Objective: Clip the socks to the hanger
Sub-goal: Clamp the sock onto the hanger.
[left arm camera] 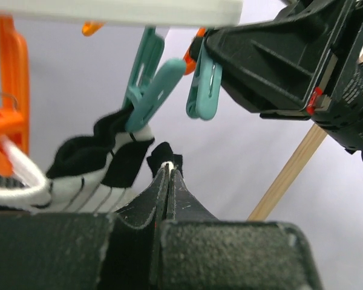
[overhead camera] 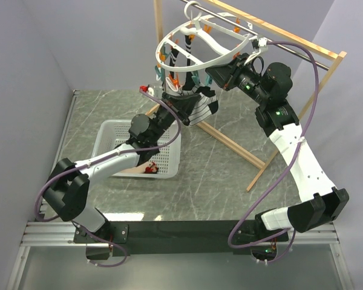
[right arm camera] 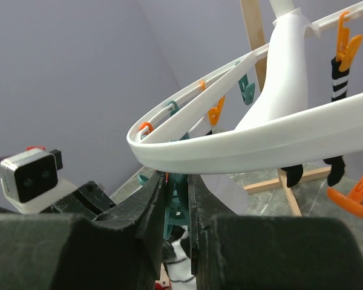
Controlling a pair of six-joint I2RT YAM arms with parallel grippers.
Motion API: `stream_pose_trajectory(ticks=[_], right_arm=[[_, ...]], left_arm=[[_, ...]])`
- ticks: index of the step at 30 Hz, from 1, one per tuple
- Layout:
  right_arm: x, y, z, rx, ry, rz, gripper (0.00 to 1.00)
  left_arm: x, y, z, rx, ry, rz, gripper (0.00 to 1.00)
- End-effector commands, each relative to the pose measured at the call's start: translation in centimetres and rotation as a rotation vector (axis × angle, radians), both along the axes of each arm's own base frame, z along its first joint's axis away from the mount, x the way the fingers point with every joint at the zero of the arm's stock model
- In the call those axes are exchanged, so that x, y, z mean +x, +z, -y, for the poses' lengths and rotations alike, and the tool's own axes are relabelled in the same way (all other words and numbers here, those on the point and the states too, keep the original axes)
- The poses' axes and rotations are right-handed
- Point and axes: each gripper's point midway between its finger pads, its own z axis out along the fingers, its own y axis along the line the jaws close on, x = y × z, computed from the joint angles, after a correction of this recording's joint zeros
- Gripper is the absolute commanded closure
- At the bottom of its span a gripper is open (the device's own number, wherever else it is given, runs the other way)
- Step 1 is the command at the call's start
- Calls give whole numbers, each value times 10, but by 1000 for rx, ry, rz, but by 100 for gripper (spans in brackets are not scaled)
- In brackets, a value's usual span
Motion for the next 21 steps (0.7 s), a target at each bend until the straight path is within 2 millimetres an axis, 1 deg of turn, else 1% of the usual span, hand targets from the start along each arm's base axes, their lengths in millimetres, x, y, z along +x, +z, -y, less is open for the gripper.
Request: stream_pose_trajectory(ticks=[1, 4, 5, 6, 7, 8, 11, 12, 14, 15, 21], right_arm=[[-18, 36, 4, 10, 22, 116, 100], [-19, 31, 2, -7, 41, 117, 100], [-20, 31, 2, -10, 43, 121, 100], [-20, 31, 2, -12, 46, 124, 100], [-23, 32, 1, -13, 59, 130, 100], [-24, 32, 0, -10, 64, 131, 100], [-24, 33, 1, -8, 66, 133, 100], [-24, 32, 0, -8, 68, 131, 100], [-23, 32, 0, -7, 70, 130, 100], [-23, 31, 0, -6, 69, 129, 100], [-22, 31, 2, -10, 61, 134, 100]], left_arm=[[-16, 33, -13, -9, -10, 127, 99], [-16, 35, -12, 13, -37, 165, 99], [-15, 37, -13, 14, -43, 180, 99], [-18, 41, -11, 18, -72, 201, 99], [-15, 38, -8, 25, -84, 197, 99], [-15, 40, -8, 24, -96, 210, 99], [-18, 43, -3, 21, -147, 229, 99], [-21, 47, -1, 13, -166, 243, 99], [-21, 48, 0, 4, -180, 247, 99], [-24, 52, 1, -8, -192, 260, 99], [-24, 54, 6, -4, -214, 278, 99]])
